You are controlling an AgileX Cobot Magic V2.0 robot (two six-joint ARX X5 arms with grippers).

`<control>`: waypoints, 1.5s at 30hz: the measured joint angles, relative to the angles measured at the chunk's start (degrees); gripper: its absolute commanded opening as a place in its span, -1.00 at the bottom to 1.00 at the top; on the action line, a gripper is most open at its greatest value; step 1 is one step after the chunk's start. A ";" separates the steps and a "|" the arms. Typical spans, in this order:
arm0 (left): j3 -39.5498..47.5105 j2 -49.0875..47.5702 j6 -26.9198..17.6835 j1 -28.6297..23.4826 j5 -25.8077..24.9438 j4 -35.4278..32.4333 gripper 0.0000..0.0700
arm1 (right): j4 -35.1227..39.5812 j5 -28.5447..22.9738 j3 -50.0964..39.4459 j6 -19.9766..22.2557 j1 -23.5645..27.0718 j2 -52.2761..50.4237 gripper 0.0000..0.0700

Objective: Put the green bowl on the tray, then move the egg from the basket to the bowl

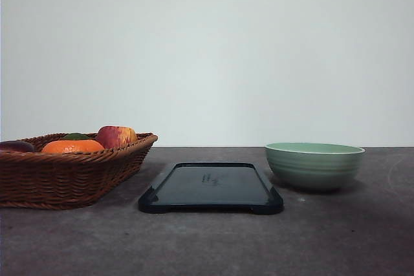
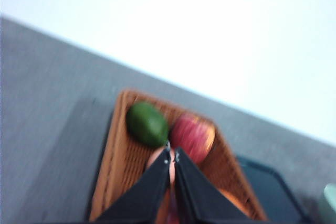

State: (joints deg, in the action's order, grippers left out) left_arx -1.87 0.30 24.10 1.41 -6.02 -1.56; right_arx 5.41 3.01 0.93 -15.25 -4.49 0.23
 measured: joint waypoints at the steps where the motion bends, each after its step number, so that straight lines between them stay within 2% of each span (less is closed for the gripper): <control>1: 0.00 0.00 0.09 -0.02 0.00 -1.83 -1.00 | 0.94 0.02 0.08 -0.52 0.00 0.00 -0.98; 4: -0.02 0.00 0.01 -0.02 -0.02 -6.50 -1.00 | 0.21 0.02 1.19 -1.25 0.00 0.02 -0.98; 6: -0.13 -0.02 -0.68 -0.02 -0.02 -7.01 -1.00 | -0.66 0.05 2.63 -1.42 0.00 0.22 -0.98; 9: -1.46 0.40 -1.69 0.00 -0.02 -4.88 -1.00 | -2.35 1.29 5.94 -1.53 0.00 1.45 -0.98; 15: -10.18 4.00 -2.30 0.00 -0.04 3.15 -1.00 | -7.45 3.33 12.18 -1.48 0.00 6.61 -0.98; 20: -17.58 9.85 -3.34 0.00 -0.07 11.62 -1.00 | -11.23 4.87 17.54 0.06 0.00 12.19 -0.98; 26: -26.27 18.57 -5.25 -0.02 -0.30 18.68 -1.00 | -15.30 7.60 21.70 1.79 0.00 20.21 -0.98; 29: -29.55 23.62 -5.89 -0.02 -1.03 20.39 -1.00 | -16.29 8.99 23.38 2.20 0.00 24.70 -0.98; 34: -33.83 32.31 -6.49 0.03 -5.33 22.16 -1.00 | -18.12 10.20 27.27 3.02 -0.07 32.52 -0.98; 45: -41.49 48.25 -7.40 2.08 -8.56 25.85 -1.00 | -23.54 13.92 37.10 3.84 -0.11 49.95 -0.98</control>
State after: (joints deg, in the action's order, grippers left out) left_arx -43.36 48.54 16.69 3.49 -14.58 24.29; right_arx -18.13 16.92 38.03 -11.40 -4.60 50.18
